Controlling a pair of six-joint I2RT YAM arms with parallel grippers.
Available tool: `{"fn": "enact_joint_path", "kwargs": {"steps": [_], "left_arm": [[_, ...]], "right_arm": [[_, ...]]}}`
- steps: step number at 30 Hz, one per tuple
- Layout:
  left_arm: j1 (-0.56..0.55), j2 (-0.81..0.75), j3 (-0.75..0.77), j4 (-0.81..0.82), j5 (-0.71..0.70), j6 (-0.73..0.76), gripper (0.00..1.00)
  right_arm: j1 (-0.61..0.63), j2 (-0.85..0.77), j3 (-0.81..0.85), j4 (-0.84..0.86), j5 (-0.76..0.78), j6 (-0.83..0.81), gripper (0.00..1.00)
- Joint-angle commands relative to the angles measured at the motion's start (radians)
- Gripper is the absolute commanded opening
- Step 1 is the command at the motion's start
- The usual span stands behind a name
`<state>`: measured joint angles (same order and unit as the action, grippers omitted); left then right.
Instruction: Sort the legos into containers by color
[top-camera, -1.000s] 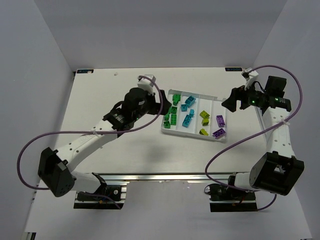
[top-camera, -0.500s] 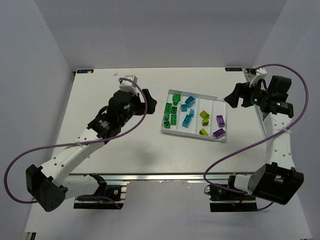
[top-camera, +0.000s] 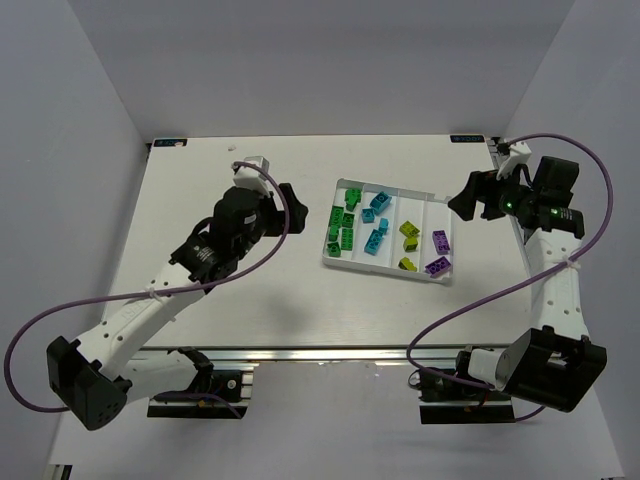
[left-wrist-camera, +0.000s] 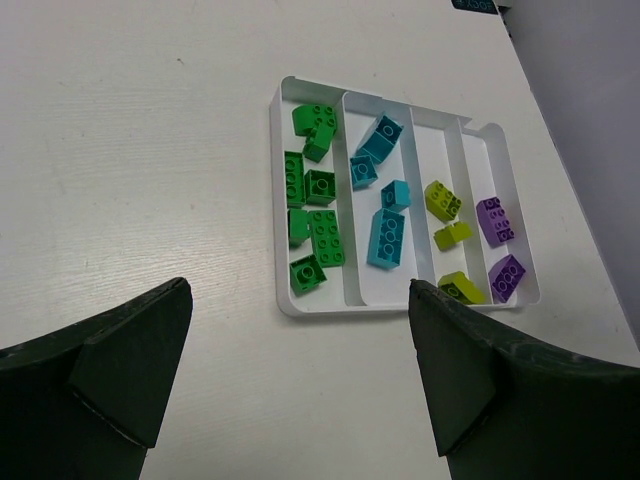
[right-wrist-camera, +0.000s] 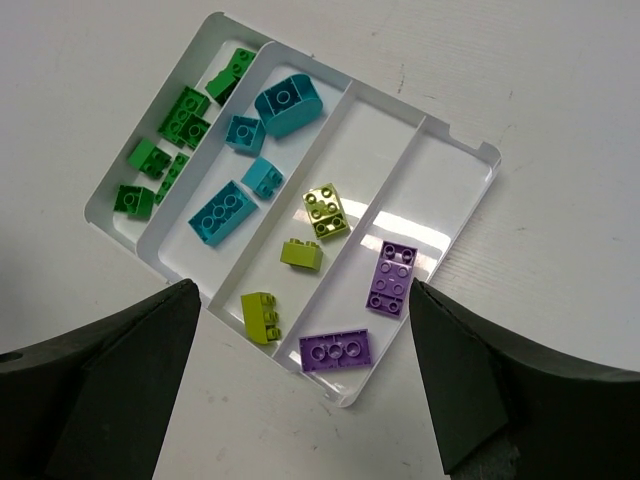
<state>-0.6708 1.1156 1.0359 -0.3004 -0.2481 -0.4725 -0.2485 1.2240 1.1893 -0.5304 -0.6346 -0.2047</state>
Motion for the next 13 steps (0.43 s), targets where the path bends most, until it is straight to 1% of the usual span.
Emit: {"fn": "enact_joint_path", "kwargs": {"steps": [1, 9, 13], "left_arm": [[0.004, -0.037, -0.007, -0.011, -0.016, -0.015, 0.98], [0.004, -0.062, -0.028, 0.001, -0.025, -0.021, 0.98], [0.005, -0.063, -0.031, 0.001, -0.025, -0.023, 0.98]], "right_arm": [[-0.006, -0.014, -0.007, 0.007, 0.026, 0.005, 0.89], [-0.005, 0.000, 0.016, 0.006, 0.021, -0.012, 0.89], [-0.005, -0.009, -0.008, 0.009, 0.036, -0.031, 0.90]]}}
